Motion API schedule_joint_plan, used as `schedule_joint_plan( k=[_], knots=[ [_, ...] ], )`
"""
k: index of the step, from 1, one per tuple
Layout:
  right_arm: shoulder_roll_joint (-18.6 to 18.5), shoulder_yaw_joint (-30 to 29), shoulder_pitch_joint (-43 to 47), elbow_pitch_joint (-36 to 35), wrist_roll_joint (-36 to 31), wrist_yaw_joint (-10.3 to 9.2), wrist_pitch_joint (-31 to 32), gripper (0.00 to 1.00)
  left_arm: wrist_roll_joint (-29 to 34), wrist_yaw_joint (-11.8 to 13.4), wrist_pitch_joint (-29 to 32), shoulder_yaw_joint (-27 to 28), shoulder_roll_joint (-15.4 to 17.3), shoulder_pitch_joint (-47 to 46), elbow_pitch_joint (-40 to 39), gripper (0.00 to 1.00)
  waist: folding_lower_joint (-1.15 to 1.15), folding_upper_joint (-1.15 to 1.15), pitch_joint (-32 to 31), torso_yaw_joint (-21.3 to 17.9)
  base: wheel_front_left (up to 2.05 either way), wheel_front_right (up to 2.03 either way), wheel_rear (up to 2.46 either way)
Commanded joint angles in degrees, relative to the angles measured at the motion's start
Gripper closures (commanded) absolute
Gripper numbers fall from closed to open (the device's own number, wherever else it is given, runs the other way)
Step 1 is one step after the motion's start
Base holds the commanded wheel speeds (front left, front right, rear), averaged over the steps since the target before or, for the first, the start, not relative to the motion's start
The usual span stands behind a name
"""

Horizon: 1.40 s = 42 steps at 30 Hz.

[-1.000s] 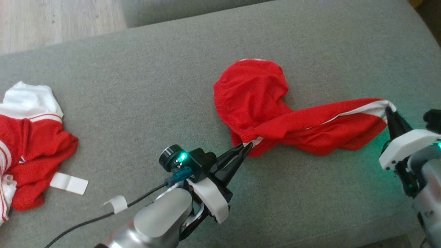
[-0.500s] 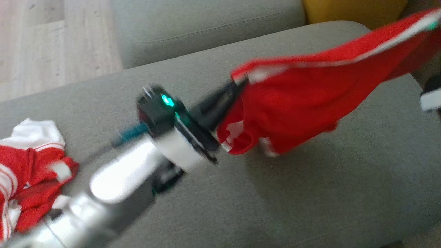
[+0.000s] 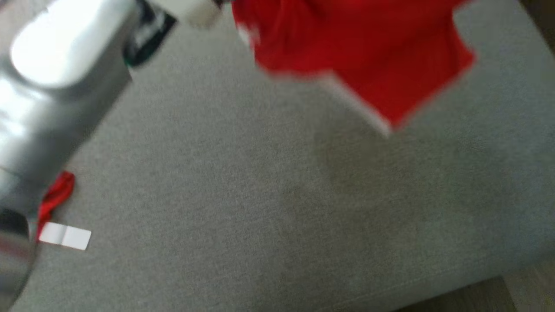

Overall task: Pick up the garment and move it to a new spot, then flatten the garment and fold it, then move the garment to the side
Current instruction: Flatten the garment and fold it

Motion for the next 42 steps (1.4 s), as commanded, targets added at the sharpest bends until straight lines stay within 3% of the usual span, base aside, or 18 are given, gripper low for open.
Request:
schedule_joint_plan(
  k=[1,5,10,21,25,26,32,38,42],
  knots=[
    [0.20,0.23,-3.44,-0.10,-0.46,0.43,-1.44,1.00,1.20,0.10,-0.41,2.58,0.94,-5.18,0.60,1.00,-0.02,0.00,4.21,0.69,0.00,0.00,0.00],
    [0.40,1.29,-8.33,3.43,-0.19,0.43,-4.05,1.00,4.84,0.10,-0.50,7.17,0.33,-7.72,1.05,1.00,-0.02,0.00,6.81,0.74,0.00,0.00,0.00],
    [-0.20,2.64,-5.70,4.20,2.25,0.43,-5.68,1.00,6.26,0.10,-0.52,9.07,0.61,-1.32,-1.70,1.00,-0.02,0.00,9.02,1.57,0.00,0.00,0.00],
    [-1.30,1.01,21.81,-1.17,7.96,0.43,-6.37,1.00,8.85,0.10,-0.53,8.82,-0.26,30.81,-9.16,1.00,-0.02,0.00,6.41,2.60,0.00,0.00,0.00],
    [-1.90,-2.25,35.28,-5.81,9.39,0.43,-6.01,1.00,10.42,0.10,-0.53,7.39,-0.92,43.12,-10.64,1.00,-0.02,0.00,3.23,2.77,0.00,0.00,0.00],
    [-1.98,-4.37,42.08,-8.64,9.85,0.43,-5.12,1.00,11.34,0.10,-0.53,6.71,-1.00,48.42,-11.14,1.00,-0.02,0.00,1.65,2.81,0.00,0.00,0.00],
    [-0.03,-12.95,61.20,-21.43,9.28,0.43,-1.39,1.00,13.02,0.10,-0.53,6.24,-0.76,60.36,-12.91,1.00,-0.02,0.00,-2.21,3.20,0.00,0.00,0.00],
    [2.88,-21.05,70.84,-33.95,5.46,0.43,4.37,1.00,13.29,0.10,-0.53,6.13,1.07,64.31,-16.64,1.00,-0.02,0.00,-3.47,3.97,0.00,0.00,0.00],
    [5.37,-24.56,71.31,-38.77,2.51,0.43,9.05,1.00,11.97,0.10,-0.53,6.02,1.08,62.97,-19.03,1.00,-0.02,0.00,-3.22,5.10,0.00,0.00,0.00]
  ],
)
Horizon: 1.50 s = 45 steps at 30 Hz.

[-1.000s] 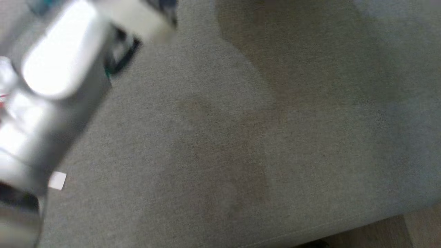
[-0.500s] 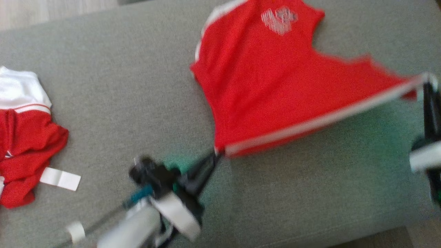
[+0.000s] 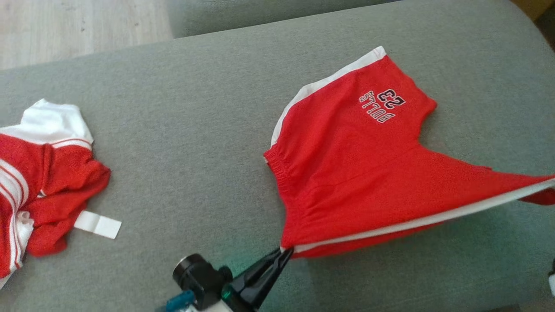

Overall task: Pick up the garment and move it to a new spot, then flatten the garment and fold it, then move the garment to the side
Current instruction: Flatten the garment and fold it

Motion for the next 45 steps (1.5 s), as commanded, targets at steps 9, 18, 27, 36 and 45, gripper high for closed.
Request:
schedule_joint_plan(
  k=[9,18,27,36,45],
  knots=[
    [-1.08,2.30,-15.22,1.84,-4.23,0.37,5.05,1.00,-14.18,0.10,0.03,0.46,-3.64,-12.25,-1.07,1.00,0.02,0.00,4.24,3.57,0.00,0.00,0.00],
    [-3.65,7.67,-33.29,15.14,-5.53,0.37,7.85,1.00,-28.58,0.10,1.19,-0.20,-5.62,-23.49,4.15,1.00,0.02,0.00,9.35,6.82,0.00,0.00,0.00],
    [-4.64,15.51,-49.03,30.61,-5.71,0.37,6.59,1.00,-35.63,0.10,0.94,-3.42,-6.66,-31.62,9.54,1.00,0.02,0.00,13.69,8.22,0.00,0.00,0.00],
    [-3.81,21.36,-59.53,43.80,-6.01,0.37,2.71,1.00,-37.33,0.10,0.04,-5.70,-7.27,-35.07,12.80,1.00,0.02,0.00,15.47,8.93,0.00,0.00,0.00],
    [-3.34,27.79,-61.25,50.01,0.95,0.37,-3.99,0.00,-35.09,0.10,-0.27,-1.84,-8.26,-33.28,13.90,0.00,0.02,0.00,14.91,9.38,0.00,0.00,0.00]
  ],
)
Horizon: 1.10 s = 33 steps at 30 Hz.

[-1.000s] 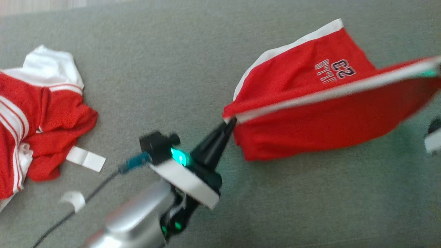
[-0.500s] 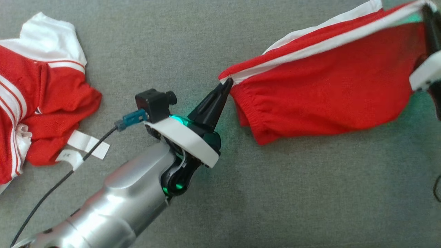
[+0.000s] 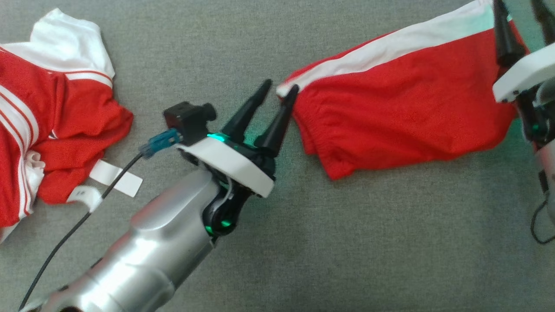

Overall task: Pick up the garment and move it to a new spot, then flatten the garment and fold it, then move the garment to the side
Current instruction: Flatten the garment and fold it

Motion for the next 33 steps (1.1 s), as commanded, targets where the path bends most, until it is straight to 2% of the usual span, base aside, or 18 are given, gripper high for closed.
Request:
schedule_joint_plan(
  k=[1,3,5,10,14,19,25,26,27,28,31,33],
  knots=[
    [-1.10,1.11,1.42,-1.87,1.37,0.39,-0.77,0.00,1.44,0.09,-0.52,3.02,0.60,0.53,-0.96,0.00,0.00,0.00,-0.50,0.02,0.00,0.00,0.00],
    [-1.81,2.71,3.74,-3.34,4.68,0.39,-1.02,0.00,5.11,0.09,-0.53,6.46,0.32,2.66,-0.86,0.00,0.00,0.00,-1.20,-0.15,0.00,0.00,0.00],
    [-2.80,3.92,6.26,-5.01,7.51,0.39,-0.94,0.00,10.99,1.32,-0.53,11.41,-0.06,5.28,-1.28,0.00,0.00,0.00,-1.85,-0.41,0.00,0.00,0.00],
    [-5.60,3.65,10.53,-5.75,11.44,0.39,-1.17,0.00,32.27,9.19,-0.54,24.04,-2.47,14.54,-9.93,0.00,0.00,0.00,-2.81,0.08,0.00,0.00,0.00],
    [-6.83,0.87,10.28,-1.41,12.31,0.39,-1.26,0.00,45.58,13.20,-0.54,28.65,-5.06,22.72,-17.71,0.00,0.00,0.00,-2.76,2.07,0.00,0.00,0.00],
    [-6.88,-1.03,8.10,5.68,13.99,0.39,1.32,0.00,53.92,14.43,-0.54,30.28,-7.24,30.28,-24.24,0.00,0.00,0.00,-2.41,5.43,0.00,0.00,0.00],
    [-6.80,0.57,7.46,9.67,17.40,0.39,6.20,0.00,57.90,14.18,-0.54,30.36,-8.29,35.56,-27.54,0.00,0.00,0.00,-2.67,8.13,0.00,0.00,0.00],
    [-6.75,0.90,7.60,10.08,17.84,0.39,6.81,0.19,58.13,14.11,-0.54,30.48,-8.39,36.01,-27.69,0.00,0.00,0.00,-2.78,8.31,0.00,0.00,0.00],
    [-6.76,1.24,7.71,10.42,18.35,0.39,7.36,0.62,58.31,14.09,-0.54,30.67,-8.47,36.31,-27.79,0.00,0.00,0.00,-2.85,8.42,0.00,0.00,0.00],
    [-6.71,1.75,7.91,10.43,18.91,0.39,7.90,1.00,58.45,14.05,-0.54,30.85,-8.54,36.49,-27.84,0.00,0.00,0.00,-2.95,8.47,0.00,0.00,0.00],
    [-6.74,2.68,8.35,10.11,20.31,0.39,7.96,1.00,58.83,14.18,-0.54,31.64,-8.69,36.86,-28.09,0.00,0.00,0.00,-3.52,7.73,0.00,0.00,0.00],
    [-7.33,3.22,8.18,9.91,20.66,0.39,6.22,1.00,59.07,14.21,-0.54,32.52,-8.75,37.19,-28.43,0.00,0.00,0.00,-4.13,5.91,0.00,0.00,0.00]
  ],
)
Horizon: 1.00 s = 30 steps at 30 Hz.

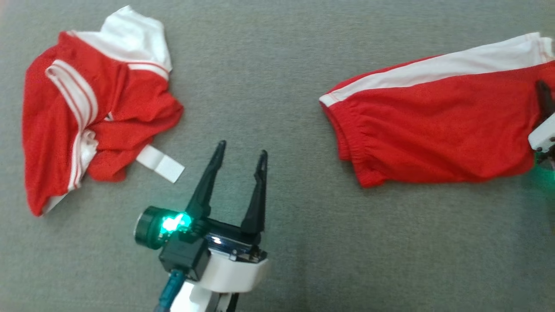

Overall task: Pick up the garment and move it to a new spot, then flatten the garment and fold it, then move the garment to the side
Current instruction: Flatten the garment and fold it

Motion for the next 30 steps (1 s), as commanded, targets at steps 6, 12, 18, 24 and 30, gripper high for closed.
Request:
schedule_joint_plan(
  k=[6,12,18,24,30],
  knots=[
    [-3.32,1.25,1.39,0.27,0.21,0.39,-3.99,1.00,1.56,-0.82,-0.28,3.00,-0.31,0.59,-1.85,0.00,0.00,0.00,-2.11,-5.33,0.00,0.00,0.00],
    [-6.05,1.38,2.12,0.87,-0.35,0.39,-6.17,1.00,1.70,-1.54,-0.28,3.62,-0.33,1.40,-1.38,0.00,0.00,0.00,-3.94,-8.65,0.00,0.00,0.00],
    [-5.15,2.97,2.21,-4.91,-0.32,0.39,-9.62,1.00,1.37,-1.86,-0.28,3.38,-0.34,2.23,-0.68,0.00,0.00,0.00,-5.71,-10.12,0.00,0.00,0.00],
    [-2.46,5.78,2.72,-15.63,-2.39,0.39,-12.25,1.00,1.16,-2.15,-0.28,3.83,-0.34,3.10,-0.11,0.00,0.00,0.00,-7.86,-10.54,0.00,0.00,0.00],
    [4.30,7.35,4.75,-23.97,-7.27,0.39,-12.53,1.00,0.40,-2.21,-0.28,3.51,-0.34,3.52,-0.28,0.00,0.00,0.00,-8.78,-9.69,0.00,0.00,0.00]
  ],
)
